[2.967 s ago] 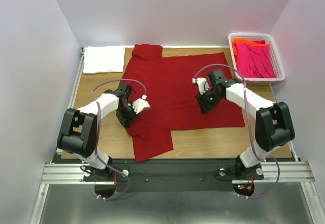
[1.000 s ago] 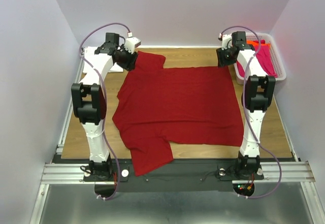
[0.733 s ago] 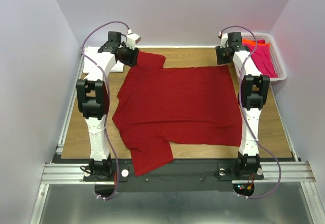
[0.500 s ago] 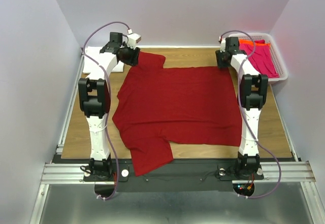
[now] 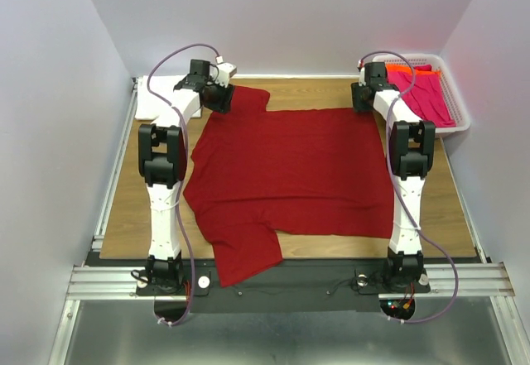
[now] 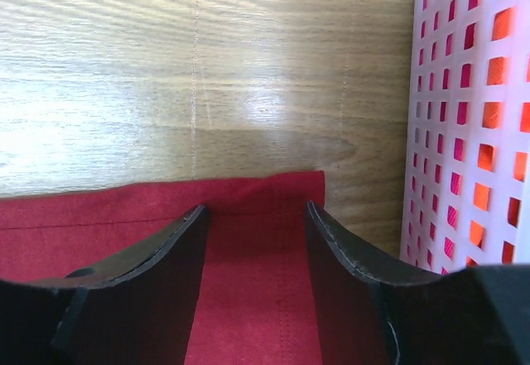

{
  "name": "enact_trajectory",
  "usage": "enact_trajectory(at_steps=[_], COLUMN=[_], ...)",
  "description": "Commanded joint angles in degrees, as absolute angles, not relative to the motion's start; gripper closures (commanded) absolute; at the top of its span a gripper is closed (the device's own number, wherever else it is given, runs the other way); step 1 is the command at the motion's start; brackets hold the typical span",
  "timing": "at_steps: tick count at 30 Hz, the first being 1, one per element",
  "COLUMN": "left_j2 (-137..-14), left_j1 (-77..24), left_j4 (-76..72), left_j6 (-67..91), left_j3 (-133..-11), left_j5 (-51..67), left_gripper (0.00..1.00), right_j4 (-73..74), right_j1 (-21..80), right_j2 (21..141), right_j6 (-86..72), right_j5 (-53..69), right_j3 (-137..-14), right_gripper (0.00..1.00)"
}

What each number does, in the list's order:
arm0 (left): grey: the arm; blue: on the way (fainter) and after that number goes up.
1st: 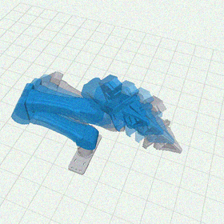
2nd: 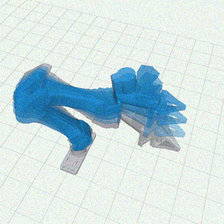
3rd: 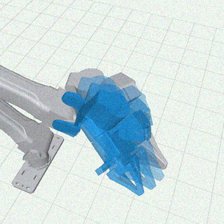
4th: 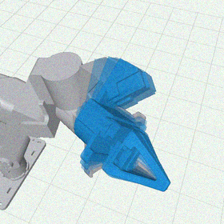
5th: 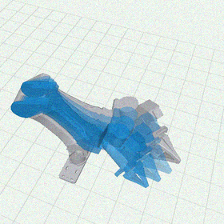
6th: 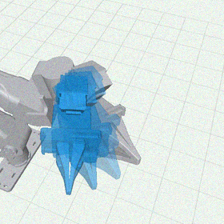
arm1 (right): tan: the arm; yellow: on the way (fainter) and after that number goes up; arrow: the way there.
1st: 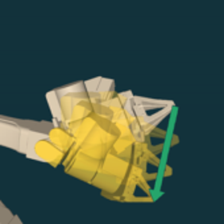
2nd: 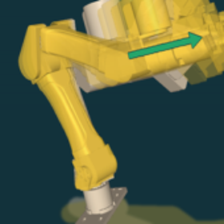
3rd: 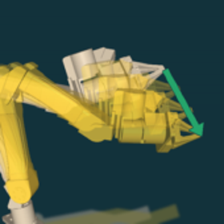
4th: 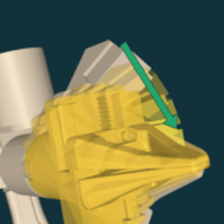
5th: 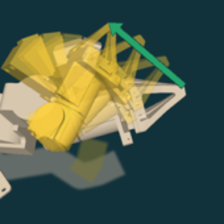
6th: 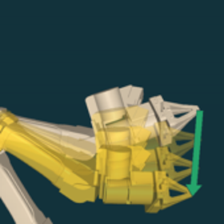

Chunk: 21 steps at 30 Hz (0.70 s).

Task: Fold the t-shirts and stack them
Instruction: Flatten the tshirt out

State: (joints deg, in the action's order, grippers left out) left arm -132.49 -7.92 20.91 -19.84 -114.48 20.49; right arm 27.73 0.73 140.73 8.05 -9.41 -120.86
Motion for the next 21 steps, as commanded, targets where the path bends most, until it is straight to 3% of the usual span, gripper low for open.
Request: enact_trajectory(at_steps=[1,11,21], left_j2=[-127.9,-123.92,-130.51], left_j1=[-8.0,-6.16,-2.02], left_j4=[21.36,23.11,29.7], left_j6=[-21.0,-26.72,-29.35], left_j3=[-113.22,-99.58,-112.4], left_j5=[19.42,14.15,13.01], left_gripper=[0.41,0.43,0.46], right_j4=[25.31,25.4,25.49], right_j1=[-0.26,-0.18,1.14], right_j2=[140.63,139.66,137.2], right_j6=[7.21,7.91,8.26], right_j5=[-11.96,-10.11,-7.03], right_j3=[-118.83,-116.72,-113.2], right_gripper=[0.43,0.43,0.43])
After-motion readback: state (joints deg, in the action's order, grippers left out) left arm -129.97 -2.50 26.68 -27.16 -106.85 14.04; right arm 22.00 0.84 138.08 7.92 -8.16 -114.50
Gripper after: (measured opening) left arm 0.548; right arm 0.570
